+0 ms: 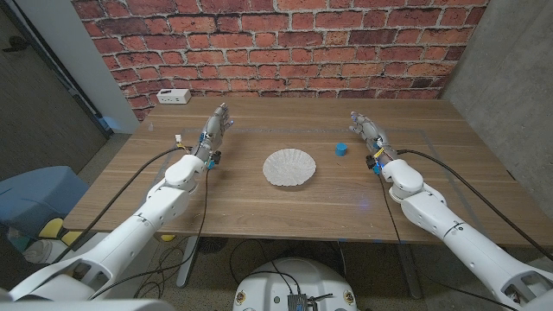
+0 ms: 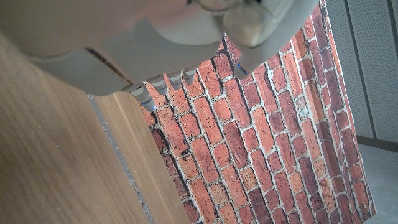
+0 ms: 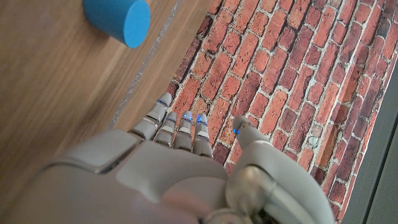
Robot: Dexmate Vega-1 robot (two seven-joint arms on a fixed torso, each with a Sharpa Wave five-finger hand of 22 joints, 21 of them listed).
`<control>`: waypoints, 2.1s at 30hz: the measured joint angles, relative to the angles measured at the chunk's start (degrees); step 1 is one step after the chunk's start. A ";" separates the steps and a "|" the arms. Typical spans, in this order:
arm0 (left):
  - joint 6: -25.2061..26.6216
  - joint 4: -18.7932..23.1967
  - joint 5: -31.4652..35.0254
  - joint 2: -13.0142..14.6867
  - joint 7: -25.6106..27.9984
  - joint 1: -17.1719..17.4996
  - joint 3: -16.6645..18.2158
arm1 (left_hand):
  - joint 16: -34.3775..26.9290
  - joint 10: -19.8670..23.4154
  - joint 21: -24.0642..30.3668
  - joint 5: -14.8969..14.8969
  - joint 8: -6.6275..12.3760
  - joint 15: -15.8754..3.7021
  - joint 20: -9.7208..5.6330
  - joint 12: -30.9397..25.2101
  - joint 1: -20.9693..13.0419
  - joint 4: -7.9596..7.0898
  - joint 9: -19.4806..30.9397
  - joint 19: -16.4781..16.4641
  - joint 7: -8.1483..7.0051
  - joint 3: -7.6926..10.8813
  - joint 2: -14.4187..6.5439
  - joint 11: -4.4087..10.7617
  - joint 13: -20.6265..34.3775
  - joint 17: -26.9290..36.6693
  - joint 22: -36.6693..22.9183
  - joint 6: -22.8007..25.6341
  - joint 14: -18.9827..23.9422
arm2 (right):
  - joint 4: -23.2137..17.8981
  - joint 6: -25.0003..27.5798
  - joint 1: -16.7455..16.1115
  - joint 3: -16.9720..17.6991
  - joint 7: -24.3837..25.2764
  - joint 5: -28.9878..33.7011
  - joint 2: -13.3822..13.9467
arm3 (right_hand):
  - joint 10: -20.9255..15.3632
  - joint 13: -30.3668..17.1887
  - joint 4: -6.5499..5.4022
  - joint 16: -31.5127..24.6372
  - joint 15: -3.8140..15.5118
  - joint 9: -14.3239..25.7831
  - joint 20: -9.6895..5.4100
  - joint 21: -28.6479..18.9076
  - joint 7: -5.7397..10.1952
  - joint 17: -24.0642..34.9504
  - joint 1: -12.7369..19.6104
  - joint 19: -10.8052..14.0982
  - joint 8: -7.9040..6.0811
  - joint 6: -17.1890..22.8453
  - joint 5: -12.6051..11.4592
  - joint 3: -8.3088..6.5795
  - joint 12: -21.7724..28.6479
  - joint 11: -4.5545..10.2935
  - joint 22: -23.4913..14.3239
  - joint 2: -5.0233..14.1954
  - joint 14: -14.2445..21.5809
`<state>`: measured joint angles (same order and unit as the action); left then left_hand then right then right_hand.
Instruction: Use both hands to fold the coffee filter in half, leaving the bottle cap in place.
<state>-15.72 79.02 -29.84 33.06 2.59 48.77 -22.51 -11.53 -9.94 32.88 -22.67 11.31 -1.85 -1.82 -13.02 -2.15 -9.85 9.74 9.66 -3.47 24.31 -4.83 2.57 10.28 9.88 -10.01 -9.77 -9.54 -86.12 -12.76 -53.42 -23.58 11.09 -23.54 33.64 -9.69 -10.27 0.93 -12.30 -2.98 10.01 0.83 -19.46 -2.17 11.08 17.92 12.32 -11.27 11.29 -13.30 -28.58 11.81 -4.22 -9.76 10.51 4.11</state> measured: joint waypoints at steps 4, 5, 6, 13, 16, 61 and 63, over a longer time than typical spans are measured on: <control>0.21 0.93 2.36 0.82 0.99 -0.05 -0.61 | 0.00 0.00 0.00 0.00 0.23 0.00 0.09 0.00 -0.81 0.31 0.00 0.08 -0.53 0.43 -0.24 0.00 0.00 -0.03 0.00 -0.07 0.00 | -2.65 1.53 -0.90 -0.67 1.99 3.19 1.31 | -0.66 0.00 -0.15 -0.22 0.04 0.00 0.20 0.41 -0.07 0.00 0.09 0.19 0.00 0.09 0.40 -0.48 0.10 0.12 0.00 -0.11 0.03; 0.24 1.04 2.88 0.92 1.18 -0.05 -0.67 | 0.00 0.00 0.00 0.00 0.23 0.00 0.17 -0.09 -0.83 0.15 0.00 0.15 -0.56 0.60 -0.24 0.00 0.00 -0.03 0.00 -0.10 0.00 | -3.23 1.82 -1.08 -0.83 2.31 3.73 1.62 | -0.66 0.00 -0.15 -0.22 0.22 0.00 0.19 0.41 -0.07 0.00 0.22 0.19 0.00 0.09 0.40 -0.48 0.10 0.12 0.00 -0.24 0.21; 0.25 1.41 3.54 1.21 1.42 -0.05 -0.86 | 0.00 0.00 0.00 0.00 0.23 0.13 0.52 -0.32 -1.08 0.23 0.00 0.31 -0.95 0.71 -0.48 0.00 0.00 -0.03 0.00 -0.09 -0.13 | -3.93 2.44 -1.29 -1.00 2.98 4.92 1.96 | -0.67 0.00 -0.04 -0.22 0.21 0.00 -0.01 0.41 0.09 0.00 0.33 0.40 0.00 0.25 0.40 -0.59 0.10 0.12 0.00 -0.12 0.20; 0.26 3.16 6.72 2.34 2.89 0.35 -1.48 | -0.35 1.33 -0.28 0.93 0.61 2.85 4.31 -1.40 -2.25 0.51 0.00 -0.24 -1.44 1.81 -0.76 -1.10 -0.01 -0.02 0.01 2.95 -0.09 | -7.09 4.16 -2.33 -2.08 5.48 10.65 3.71 | -3.15 -0.28 -0.20 -1.05 -0.30 0.28 0.43 0.63 0.14 0.27 1.27 1.64 0.00 1.11 1.46 -1.58 0.53 -0.31 0.00 0.22 2.38; 0.26 4.26 8.27 2.89 3.65 0.78 -1.69 | -0.54 4.13 -0.28 1.28 0.62 3.95 5.02 -1.83 -2.26 0.47 -0.01 -0.95 -0.77 1.86 -0.77 -2.08 -0.01 -0.02 0.01 5.21 1.03 | -8.60 4.67 -2.91 -2.60 6.51 13.05 4.55 | -4.15 -0.28 -0.26 -1.50 -0.33 0.28 1.03 0.84 0.34 0.48 1.89 2.24 -0.08 2.36 1.86 -2.00 0.53 -0.49 0.01 0.22 3.60; 4.38 14.50 19.99 6.59 8.97 5.83 -3.45 | -0.73 11.16 -0.72 3.66 0.11 4.05 9.01 -1.59 -5.35 1.47 0.27 -6.59 0.43 5.13 -2.18 -3.17 0.28 -0.01 -0.28 12.32 10.34 | -21.85 13.82 -8.45 -7.48 8.65 40.42 12.52 | -13.41 -0.26 -1.48 -3.50 3.79 0.27 0.59 1.96 1.56 1.32 7.23 5.73 -1.95 16.32 2.93 -7.52 1.78 1.37 -0.23 1.35 9.72; 4.93 14.69 20.09 6.66 8.85 5.89 -3.46 | -0.29 11.16 -0.72 3.66 -0.10 4.04 9.01 -1.59 -5.72 1.34 0.27 -6.59 0.43 5.26 -2.28 -3.17 0.28 0.00 -0.28 12.32 10.34 | -22.53 13.97 -8.93 -8.18 8.64 41.69 13.00 | -14.27 -0.26 -1.26 -3.85 4.22 0.27 0.54 1.96 1.48 1.32 7.90 5.86 -2.21 17.38 2.93 -7.73 1.78 1.44 -0.27 1.43 10.15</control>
<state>-10.80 93.71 -9.75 39.72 11.44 54.66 -25.97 -11.82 1.22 32.16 -19.01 11.21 2.20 7.20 -14.61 -7.87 -8.52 10.00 3.07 -3.04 29.57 -7.11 -0.60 10.56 9.88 -10.28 2.56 0.80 -108.65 1.21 -62.35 -31.76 19.72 18.15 46.64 -23.96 -10.53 -0.33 -16.15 1.24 10.28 1.37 -17.50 -0.69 12.41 25.81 18.18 -13.48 28.67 -10.37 -36.31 13.59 -2.78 -10.02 11.93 14.26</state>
